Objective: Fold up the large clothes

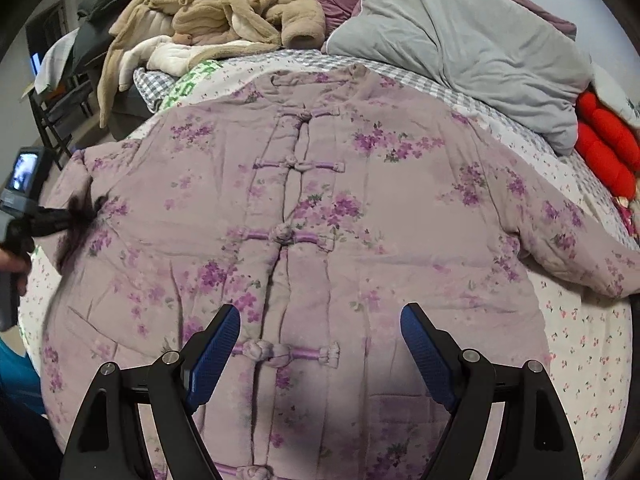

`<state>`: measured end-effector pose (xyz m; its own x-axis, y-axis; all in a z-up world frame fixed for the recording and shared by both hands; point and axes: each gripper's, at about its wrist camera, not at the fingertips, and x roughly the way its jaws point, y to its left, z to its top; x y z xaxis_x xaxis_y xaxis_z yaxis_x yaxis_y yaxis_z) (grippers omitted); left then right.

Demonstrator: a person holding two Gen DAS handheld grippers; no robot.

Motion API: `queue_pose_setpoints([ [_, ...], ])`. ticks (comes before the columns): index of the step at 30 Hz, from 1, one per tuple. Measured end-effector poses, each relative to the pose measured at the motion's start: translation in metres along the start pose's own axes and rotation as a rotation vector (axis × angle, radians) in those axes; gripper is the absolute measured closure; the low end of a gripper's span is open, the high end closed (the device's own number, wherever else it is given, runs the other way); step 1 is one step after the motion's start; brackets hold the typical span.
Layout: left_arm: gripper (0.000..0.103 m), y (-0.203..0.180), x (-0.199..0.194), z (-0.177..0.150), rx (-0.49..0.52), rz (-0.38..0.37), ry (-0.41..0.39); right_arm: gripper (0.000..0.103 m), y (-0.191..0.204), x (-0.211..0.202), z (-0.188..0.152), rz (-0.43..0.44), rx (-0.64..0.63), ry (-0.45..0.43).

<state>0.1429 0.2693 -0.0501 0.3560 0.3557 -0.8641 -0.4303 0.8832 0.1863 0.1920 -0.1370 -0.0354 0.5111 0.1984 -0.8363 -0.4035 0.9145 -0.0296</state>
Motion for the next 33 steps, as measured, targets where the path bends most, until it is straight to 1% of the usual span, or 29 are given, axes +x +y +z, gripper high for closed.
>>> queue_pose_setpoints([
  [2,0.089,0.042,-0.032,0.008,-0.121,0.02,-0.099,0.019,-0.001,-0.002,0.002,0.01,0.009,-0.009],
  [4,0.089,0.102,-0.061,0.011,-0.298,0.086,-0.196,0.019,-0.002,-0.005,0.002,0.016,0.017,-0.015],
  [5,0.088,0.141,-0.072,0.008,-0.442,0.136,-0.232,0.019,-0.003,-0.006,0.003,0.016,0.021,-0.02],
  [6,0.085,0.172,-0.078,-0.001,-0.564,0.182,-0.25,0.019,-0.004,-0.007,0.003,0.015,0.025,-0.025],
  [7,0.082,0.201,-0.083,-0.013,-0.69,0.229,-0.269,0.019,-0.005,-0.008,0.003,0.015,0.028,-0.028],
  [8,0.081,0.228,-0.088,-0.029,-0.817,0.26,-0.291,0.019,-0.006,-0.009,0.002,0.02,0.032,-0.031],
  [9,0.074,0.246,-0.088,-0.044,-0.91,0.254,-0.302,0.019,-0.006,-0.01,0.002,0.025,0.035,-0.033],
  [10,0.06,0.261,-0.085,-0.055,-0.988,0.229,-0.298,0.019,-0.006,-0.01,0.002,0.033,0.037,-0.032],
  [11,0.054,0.271,-0.081,-0.066,-1.051,0.194,-0.284,0.019,-0.006,-0.009,0.001,0.039,0.037,-0.029],
  [12,0.05,0.273,-0.078,-0.072,-1.077,0.166,-0.271,0.019,-0.005,-0.008,0.001,0.04,0.035,-0.027],
  [13,0.051,0.275,-0.072,-0.073,-1.077,0.132,-0.251,0.019,-0.004,-0.007,0.001,0.039,0.033,-0.025],
  [14,0.05,0.273,-0.067,-0.07,-1.054,0.109,-0.223,0.019,-0.002,-0.006,0.001,0.037,0.03,-0.023],
  [16,0.05,0.263,-0.059,-0.061,-0.991,0.11,-0.19,0.019,-0.001,-0.004,0.002,0.038,0.032,-0.018],
  [17,0.048,0.252,-0.056,-0.056,-0.947,0.095,-0.173,0.019,0.0,-0.003,0.002,0.049,0.038,-0.014],
  [18,0.045,0.243,-0.053,-0.052,-0.911,0.063,-0.153,0.019,-0.001,-0.003,0.002,0.059,0.046,-0.012],
  [19,0.045,0.235,-0.048,-0.047,-0.877,0.024,-0.125,0.019,-0.001,-0.003,0.003,0.062,0.051,-0.012],
  [21,0.045,0.207,-0.038,-0.04,-0.802,-0.03,-0.082,0.019,-0.006,-0.005,0.005,0.061,0.069,-0.018],
  [22,0.045,0.193,-0.043,-0.038,-0.764,-0.046,-0.076,0.019,-0.01,-0.006,0.006,0.057,0.082,-0.023],
  [26,0.045,0.125,-0.053,-0.021,-0.506,-0.101,-0.064,0.019,-0.036,-0.014,0.008,0.043,0.163,-0.041],
  [28,0.044,0.097,-0.06,-0.022,-0.418,-0.135,-0.043,0.019,-0.053,-0.017,0.008,0.041,0.21,-0.04],
  [33,0.043,0.029,-0.07,-0.037,-0.243,-0.273,0.06,0.019,-0.094,-0.021,0.002,0.048,0.304,-0.029],
])
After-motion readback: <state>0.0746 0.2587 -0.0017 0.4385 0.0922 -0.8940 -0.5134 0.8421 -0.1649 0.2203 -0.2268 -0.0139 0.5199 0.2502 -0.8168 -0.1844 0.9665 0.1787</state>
